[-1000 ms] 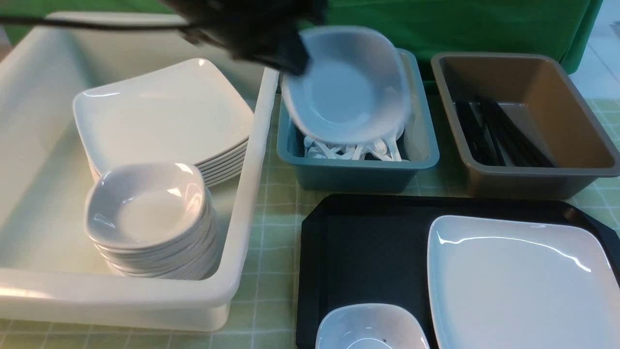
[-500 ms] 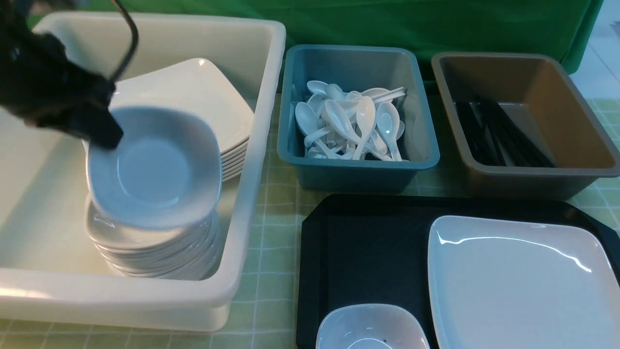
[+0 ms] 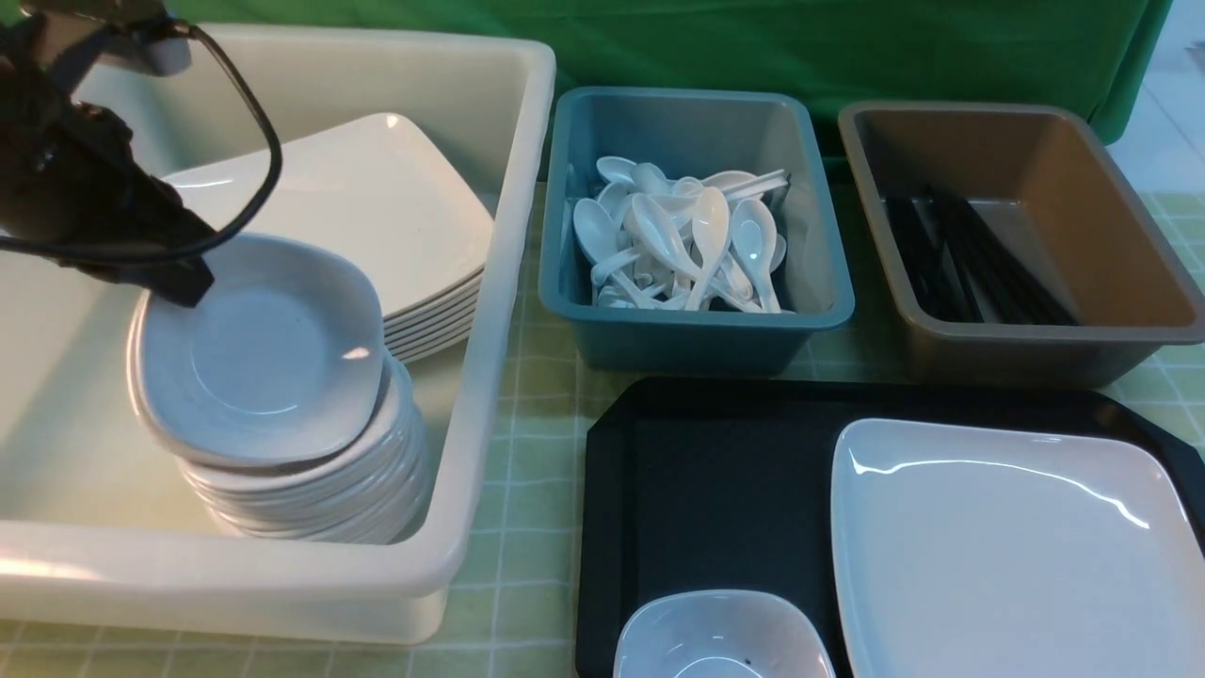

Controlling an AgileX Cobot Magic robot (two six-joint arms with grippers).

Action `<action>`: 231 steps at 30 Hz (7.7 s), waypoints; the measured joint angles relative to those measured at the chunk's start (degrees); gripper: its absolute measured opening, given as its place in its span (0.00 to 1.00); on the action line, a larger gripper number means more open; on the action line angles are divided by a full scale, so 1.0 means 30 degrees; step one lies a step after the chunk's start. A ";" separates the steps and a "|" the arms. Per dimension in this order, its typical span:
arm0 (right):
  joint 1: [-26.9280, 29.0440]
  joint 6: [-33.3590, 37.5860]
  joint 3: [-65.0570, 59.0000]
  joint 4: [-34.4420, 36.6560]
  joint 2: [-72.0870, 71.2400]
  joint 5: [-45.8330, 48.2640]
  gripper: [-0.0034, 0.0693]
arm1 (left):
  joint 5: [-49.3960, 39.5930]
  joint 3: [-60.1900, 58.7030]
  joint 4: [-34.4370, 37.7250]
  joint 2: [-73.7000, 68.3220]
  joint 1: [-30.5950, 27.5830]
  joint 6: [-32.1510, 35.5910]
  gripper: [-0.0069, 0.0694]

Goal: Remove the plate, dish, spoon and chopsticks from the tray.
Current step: Use the left arm to put the small plate into the large storage box on the left, then use the left arm to grab a small plate from the dinner plate, then use the left arm to put the small plate into the large storage box on the left, then use the left arm to grab a plate from the dinner plate

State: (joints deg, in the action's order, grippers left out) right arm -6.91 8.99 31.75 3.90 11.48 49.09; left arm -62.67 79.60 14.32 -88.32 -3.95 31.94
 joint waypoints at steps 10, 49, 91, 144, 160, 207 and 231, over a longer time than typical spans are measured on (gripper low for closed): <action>0.0000 0.0000 0.0000 0.0000 0.0000 0.0000 0.27 | 0.0640 0.0000 -0.0102 -0.0689 -0.0015 -0.0852 0.24; 0.0000 -0.0007 0.0000 0.0000 0.0000 -0.0267 0.29 | -0.2324 0.1172 0.2576 -0.2224 1.4228 -0.4587 0.15; 0.0000 -0.0007 0.0000 0.0000 0.0000 -0.0147 0.32 | -0.2207 0.6259 -0.1160 -1.1468 1.6882 -0.0782 0.14; 0.0000 -0.0007 0.0000 0.0000 0.0000 -0.0194 0.35 | 0.0495 -0.3209 0.3310 0.1442 -0.2635 -0.7158 0.31; 0.0000 -0.0007 0.0000 0.0000 0.0000 -0.0143 0.35 | -0.0922 -0.1794 0.2288 0.1234 -0.2635 -0.7383 0.70; 0.0000 0.0797 0.0000 0.1994 0.1676 0.2912 0.06 | 0.1202 0.1309 0.2790 -0.2971 1.3485 -1.2009 0.49; 0.0000 0.3293 -0.0008 0.6204 1.1833 0.1424 0.07 | 0.2087 0.3761 0.5822 -0.6115 1.3138 -1.0173 0.08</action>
State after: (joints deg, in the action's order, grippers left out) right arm -6.91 18.87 31.73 22.51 46.98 53.36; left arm -56.41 90.88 31.78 -106.67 35.47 1.42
